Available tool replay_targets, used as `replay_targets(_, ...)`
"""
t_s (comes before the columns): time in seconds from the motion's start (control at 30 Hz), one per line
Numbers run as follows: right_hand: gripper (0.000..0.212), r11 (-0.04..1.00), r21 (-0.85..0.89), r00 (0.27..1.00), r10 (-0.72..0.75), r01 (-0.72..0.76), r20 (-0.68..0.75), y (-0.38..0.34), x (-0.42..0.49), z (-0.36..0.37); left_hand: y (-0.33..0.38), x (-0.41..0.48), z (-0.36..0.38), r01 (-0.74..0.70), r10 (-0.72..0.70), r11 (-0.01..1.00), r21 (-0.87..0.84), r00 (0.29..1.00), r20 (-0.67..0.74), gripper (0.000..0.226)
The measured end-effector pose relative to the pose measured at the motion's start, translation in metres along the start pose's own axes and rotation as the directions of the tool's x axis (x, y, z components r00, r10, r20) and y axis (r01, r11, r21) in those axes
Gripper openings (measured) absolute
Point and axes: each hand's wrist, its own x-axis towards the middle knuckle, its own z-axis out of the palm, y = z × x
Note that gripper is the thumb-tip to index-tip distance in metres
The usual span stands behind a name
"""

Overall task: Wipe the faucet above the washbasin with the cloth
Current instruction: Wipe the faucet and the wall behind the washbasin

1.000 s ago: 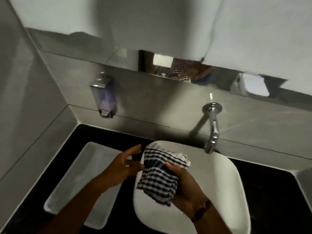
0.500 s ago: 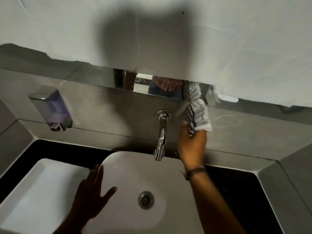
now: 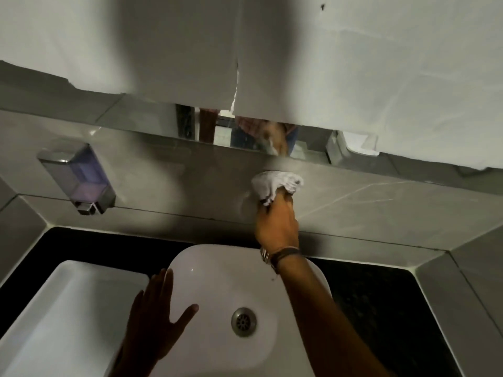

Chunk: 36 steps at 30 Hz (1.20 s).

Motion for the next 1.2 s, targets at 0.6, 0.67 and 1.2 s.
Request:
replay_targets(0.6,0.062,0.42,0.642,0.763,0.265,-0.642,0.589,-0.003,0.043,-0.027,0.002,0.002,-0.009,-0.019,0.024,0.994,-0.111,0.999,0.048,0.118)
replay_targets(0.67,0.072,0.185,0.618,0.645,0.196,-0.764,0.739,0.01,0.043,-0.031,0.003,0.001,-0.008,-0.02,0.026,0.992,-0.125,0.999,0.041,0.12)
replay_targets(1.2,0.081,0.481,-0.82,0.948,-0.225,0.31,0.226,-0.011,-0.014,0.014,-0.001,0.002,-0.005,-0.012,0.017,0.99,-0.141,0.999,0.036,0.112)
